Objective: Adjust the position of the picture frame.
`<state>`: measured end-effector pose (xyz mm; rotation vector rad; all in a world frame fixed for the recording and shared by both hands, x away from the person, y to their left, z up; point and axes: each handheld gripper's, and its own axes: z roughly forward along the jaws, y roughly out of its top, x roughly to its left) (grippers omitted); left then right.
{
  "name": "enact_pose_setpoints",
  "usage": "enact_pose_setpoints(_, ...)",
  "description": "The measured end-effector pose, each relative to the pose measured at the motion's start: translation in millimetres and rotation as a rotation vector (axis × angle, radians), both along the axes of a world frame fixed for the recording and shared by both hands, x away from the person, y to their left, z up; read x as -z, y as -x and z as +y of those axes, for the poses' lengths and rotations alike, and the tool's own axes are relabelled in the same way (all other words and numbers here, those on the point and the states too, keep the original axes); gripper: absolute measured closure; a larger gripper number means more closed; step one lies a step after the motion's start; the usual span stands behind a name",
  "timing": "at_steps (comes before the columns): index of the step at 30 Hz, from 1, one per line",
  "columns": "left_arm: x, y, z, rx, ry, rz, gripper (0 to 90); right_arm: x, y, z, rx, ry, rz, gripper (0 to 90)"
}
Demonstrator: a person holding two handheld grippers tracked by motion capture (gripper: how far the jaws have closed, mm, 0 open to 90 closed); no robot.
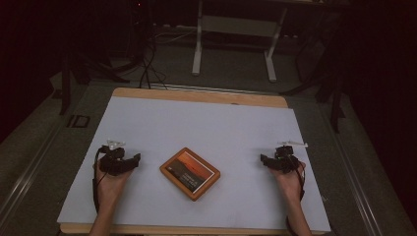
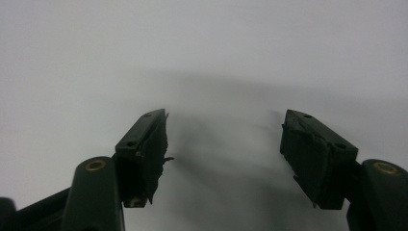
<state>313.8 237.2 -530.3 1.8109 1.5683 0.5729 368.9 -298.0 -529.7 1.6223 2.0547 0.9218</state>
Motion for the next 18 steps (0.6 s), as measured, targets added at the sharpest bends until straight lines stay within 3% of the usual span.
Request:
enact_pose_setpoints(2,-1.9,0.6,-0.8,0.025,0.016,-0.006,36.6,-0.1,0.3,1.5,-0.013,-0.005,0.001,34.0)
enact_pose_setpoints(4,-4.0,1.7,-3.0,0.059,0.022,-0.012,37.7,-1.3,2.9,12.2,-0.069,-0.001,0.005,35.0)
enact_pose_setpoints(6,-4.0,1.7,-3.0,0.059,0.022,-0.012,38.8,-1.8,3.8,15.2,-0.081,0.000,0.006,35.0)
enact_pose_setpoints(7,-6.2,3.2,-5.0,0.091,0.027,-0.012,38.8,-1.8,3.8,15.2,-0.081,0.000,0.006,36.1)
enact_pose_setpoints(8,-7.0,3.7,-5.8,0.103,0.030,-0.012,40.6,-4.4,7.3,25.4,-0.124,0.010,0.009,37.2)
enact_pose_setpoints(11,-8.7,5.0,-7.9,0.141,0.048,-0.012,41.9,-8.2,11.7,36.6,-0.163,0.003,0.012,38.6)
enact_pose_setpoints(18,-16.4,10.9,-20.8,0.249,0.028,-0.030,50.4,-16.9,20.1,63.2,-0.256,-0.026,0.021,40.0)
